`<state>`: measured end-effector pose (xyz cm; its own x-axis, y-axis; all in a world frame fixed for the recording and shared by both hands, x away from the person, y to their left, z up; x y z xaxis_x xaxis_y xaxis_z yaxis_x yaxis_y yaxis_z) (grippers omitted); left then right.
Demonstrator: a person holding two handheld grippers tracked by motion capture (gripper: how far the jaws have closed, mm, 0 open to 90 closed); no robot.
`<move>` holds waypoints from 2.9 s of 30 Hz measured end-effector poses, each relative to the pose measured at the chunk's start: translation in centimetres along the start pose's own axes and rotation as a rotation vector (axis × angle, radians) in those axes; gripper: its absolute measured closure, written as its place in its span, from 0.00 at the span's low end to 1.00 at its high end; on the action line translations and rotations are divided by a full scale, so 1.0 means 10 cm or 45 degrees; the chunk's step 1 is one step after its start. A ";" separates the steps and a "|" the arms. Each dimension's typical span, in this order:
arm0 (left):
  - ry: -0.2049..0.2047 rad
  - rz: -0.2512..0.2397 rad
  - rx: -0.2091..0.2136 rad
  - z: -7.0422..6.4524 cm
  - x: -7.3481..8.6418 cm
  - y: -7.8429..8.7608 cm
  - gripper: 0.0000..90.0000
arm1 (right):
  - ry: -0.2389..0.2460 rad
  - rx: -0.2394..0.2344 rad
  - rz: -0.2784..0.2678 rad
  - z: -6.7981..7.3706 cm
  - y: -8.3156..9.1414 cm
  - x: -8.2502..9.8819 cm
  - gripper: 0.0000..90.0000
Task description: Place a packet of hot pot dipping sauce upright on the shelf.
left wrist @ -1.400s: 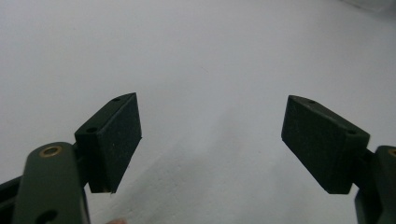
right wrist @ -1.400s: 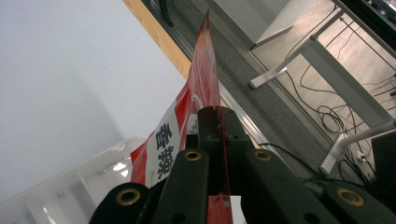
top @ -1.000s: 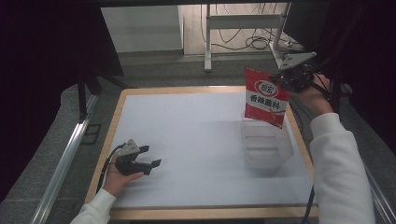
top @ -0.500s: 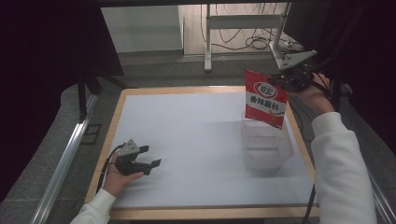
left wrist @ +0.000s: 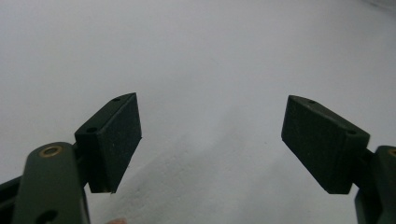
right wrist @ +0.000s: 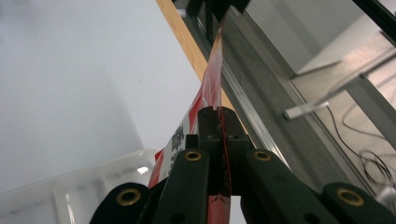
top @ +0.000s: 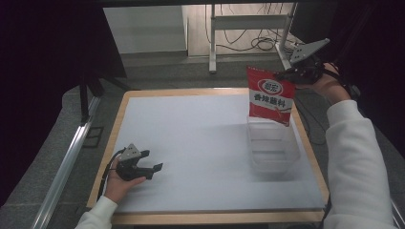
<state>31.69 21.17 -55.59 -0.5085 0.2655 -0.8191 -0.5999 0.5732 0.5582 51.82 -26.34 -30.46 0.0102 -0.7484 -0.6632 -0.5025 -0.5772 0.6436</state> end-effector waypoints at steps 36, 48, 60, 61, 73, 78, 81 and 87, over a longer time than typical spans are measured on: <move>-0.026 -0.026 0.055 -0.10 -0.12 -0.05 0.22 | -0.039 0.014 0.075 0.33 -0.26 0.65 0.98; -0.062 -0.051 0.136 -0.11 -0.23 -0.12 0.22 | -0.310 0.188 -0.102 0.47 0.00 0.40 0.47; -0.097 -0.039 0.121 -0.17 -0.31 -0.14 0.22 | -0.495 0.207 -0.286 1.27 -0.04 0.02 0.35; -0.101 -0.046 0.126 -0.18 -0.32 -0.13 0.22 | -0.496 0.195 -0.287 1.36 -0.08 0.03 0.35; -0.118 -0.039 0.129 -0.31 -0.31 -0.06 0.22 | -0.633 0.063 -0.262 2.16 -0.43 0.38 0.35; -0.131 -0.029 0.134 -0.37 -0.29 -0.06 0.22 | -0.622 0.007 -0.250 2.45 -0.54 0.43 0.34; -0.136 -0.022 0.131 -0.38 -0.28 -0.06 0.22 | -0.635 -0.053 -0.235 2.62 -0.63 0.47 0.34; -0.134 -0.010 0.127 -0.39 -0.27 -0.09 0.22 | -0.581 -0.060 -0.231 2.73 -0.70 0.44 0.34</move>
<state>31.16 16.95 -53.38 -0.4333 0.3374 -0.8357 -0.5364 0.6486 0.5400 31.76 -16.68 -48.29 -0.2912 -0.4210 -0.8591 -0.4878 -0.7071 0.5119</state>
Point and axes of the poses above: each handheld gripper's, and its own axes: y roughly backward along the jaws, x roughly out of its underside, z roughly to its left, the point moved 4 cm from there along -y, roughly forward along the jaws, and after that the axes turned 2 degrees about y, right-handed, at the moved point
